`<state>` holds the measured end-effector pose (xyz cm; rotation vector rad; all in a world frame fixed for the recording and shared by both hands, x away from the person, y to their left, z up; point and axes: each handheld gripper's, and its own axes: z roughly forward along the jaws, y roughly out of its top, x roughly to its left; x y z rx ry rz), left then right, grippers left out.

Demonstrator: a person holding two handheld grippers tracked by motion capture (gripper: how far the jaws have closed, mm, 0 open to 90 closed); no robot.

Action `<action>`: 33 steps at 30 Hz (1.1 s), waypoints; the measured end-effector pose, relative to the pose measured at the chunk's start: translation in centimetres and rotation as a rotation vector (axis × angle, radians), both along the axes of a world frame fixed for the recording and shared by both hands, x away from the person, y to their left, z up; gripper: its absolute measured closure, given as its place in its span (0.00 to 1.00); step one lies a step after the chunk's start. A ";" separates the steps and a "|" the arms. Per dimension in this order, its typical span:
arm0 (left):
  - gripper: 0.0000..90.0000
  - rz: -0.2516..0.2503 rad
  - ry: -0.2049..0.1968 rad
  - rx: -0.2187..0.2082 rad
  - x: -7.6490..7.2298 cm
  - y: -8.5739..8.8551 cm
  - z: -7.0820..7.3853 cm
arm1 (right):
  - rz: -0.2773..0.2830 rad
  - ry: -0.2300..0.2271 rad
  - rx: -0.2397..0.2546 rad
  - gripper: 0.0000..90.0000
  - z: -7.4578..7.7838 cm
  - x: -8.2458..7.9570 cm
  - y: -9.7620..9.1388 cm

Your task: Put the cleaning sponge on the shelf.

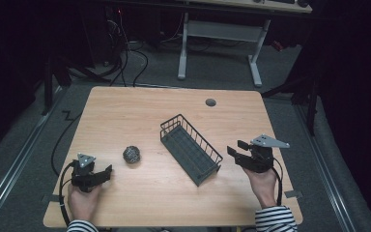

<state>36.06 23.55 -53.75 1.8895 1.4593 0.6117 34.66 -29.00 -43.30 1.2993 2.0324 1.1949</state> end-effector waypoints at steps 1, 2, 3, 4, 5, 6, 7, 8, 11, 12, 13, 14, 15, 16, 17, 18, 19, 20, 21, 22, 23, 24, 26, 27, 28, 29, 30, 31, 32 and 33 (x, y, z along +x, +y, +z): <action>0.28 0.000 0.000 0.004 0.0 0.0 0.0 | -0.019 0.004 0.003 0.53 -0.4 -0.1 -0.5; 0.28 0.000 0.000 0.006 0.0 -0.1 0.0 | -0.033 0.006 0.002 0.53 -0.8 -0.2 -1.0; 0.28 0.000 0.001 0.008 0.0 -0.1 0.0 | -0.042 0.008 0.001 0.53 -1.1 -0.2 -1.3; 0.28 -0.001 0.001 0.010 0.0 -0.1 0.0 | -0.057 0.012 0.002 0.53 -1.4 -0.4 -1.6; 0.28 -0.002 0.000 0.013 0.0 -0.1 0.0 | -0.069 0.014 0.000 0.53 -1.8 -0.5 -2.0; 0.28 -0.005 0.001 0.016 0.0 -0.1 0.0 | -0.082 0.017 0.002 0.52 -2.3 -0.6 -2.4; 0.28 -0.006 0.001 0.016 0.0 -0.2 0.0 | -0.090 0.022 0.001 0.52 -2.6 -0.7 -2.6; 0.28 -0.007 0.002 0.015 0.0 -0.1 0.0 | -0.101 0.027 0.000 0.52 -3.0 -0.8 -2.9; 0.27 -0.009 0.003 0.015 0.0 -0.2 0.0 | -0.132 0.041 -0.003 0.52 -4.4 -1.1 -3.6; 0.27 -0.009 0.003 0.015 0.0 -0.2 0.0 | -0.132 0.041 -0.003 0.52 -4.4 -1.1 -3.6; 0.27 -0.010 0.003 0.015 0.0 -0.2 0.0 | -0.139 0.047 -0.011 0.52 -4.8 -1.2 -3.8; 0.27 -0.011 0.003 0.014 0.0 -0.1 0.0 | -0.151 0.051 -0.022 0.51 -5.2 -1.3 -3.9; 0.26 -0.012 0.003 0.014 0.0 -0.1 0.0 | -0.160 0.063 -0.020 0.51 -6.1 -1.3 -4.2; 0.26 -0.013 0.004 0.014 0.0 -0.1 0.0 | -0.160 0.063 -0.020 0.51 -6.1 -1.3 -4.2; 0.26 -0.013 0.003 0.013 0.0 -0.1 0.0 | -0.174 0.076 -0.025 0.50 -7.0 -1.3 -4.4; 0.26 -0.015 0.003 0.014 0.0 -0.1 0.0 | -0.174 0.076 -0.025 0.50 -7.0 -1.3 -4.4; 0.26 -0.020 0.003 0.014 0.0 -0.1 0.0 | -0.177 0.080 -0.030 0.50 -7.4 -1.2 -4.4; 0.26 -0.025 0.004 0.015 0.0 -0.1 0.0 | -0.180 0.092 -0.056 0.50 -8.0 -1.1 -4.3; 0.26 -0.027 0.003 0.014 0.0 -0.1 0.0 | -0.185 0.110 -0.095 0.49 -8.7 -0.9 -4.0; 0.26 -0.029 0.003 0.014 0.0 -0.1 0.0 | -0.185 0.110 -0.095 0.49 -8.7 -0.9 -4.0; 0.26 -0.033 0.003 0.014 0.0 -0.1 0.0 | -0.189 0.115 -0.102 0.49 -9.0 -0.8 -3.9; 0.25 -0.040 0.005 0.016 0.0 -0.1 0.0 | -0.188 0.122 -0.115 0.49 -9.3 -0.6 -3.8; 0.24 -0.046 0.006 0.017 0.0 -0.1 0.0 | -0.187 0.133 -0.129 0.49 -9.7 -0.4 -3.6; 0.24 -0.052 0.006 0.017 0.0 0.0 0.0 | -0.195 0.142 -0.141 0.49 -9.7 -0.3 -3.5; 0.23 -0.054 0.006 0.017 0.0 0.0 0.0 | -0.195 0.129 -0.143 0.48 -9.6 -0.2 -3.4; 0.22 -0.056 0.006 0.017 0.0 -0.1 0.0 | -0.196 0.140 -0.146 0.46 -9.7 -0.1 -3.4; 0.22 -0.056 0.007 0.016 0.0 -0.1 0.0 | -0.196 0.140 -0.146 0.46 -9.7 -0.1 -3.4; 0.21 -0.059 0.010 0.012 0.1 -0.1 0.0 | -0.192 0.149 -0.154 0.45 -9.7 0.0 -3.3; 0.20 -0.061 0.015 0.007 0.1 0.0 0.0 | -0.193 0.145 -0.166 0.44 -9.7 0.0 -3.3; 0.20 -0.059 0.018 -0.004 0.1 0.0 0.1 | -0.195 0.147 -0.163 0.44 -9.7 0.0 -3.3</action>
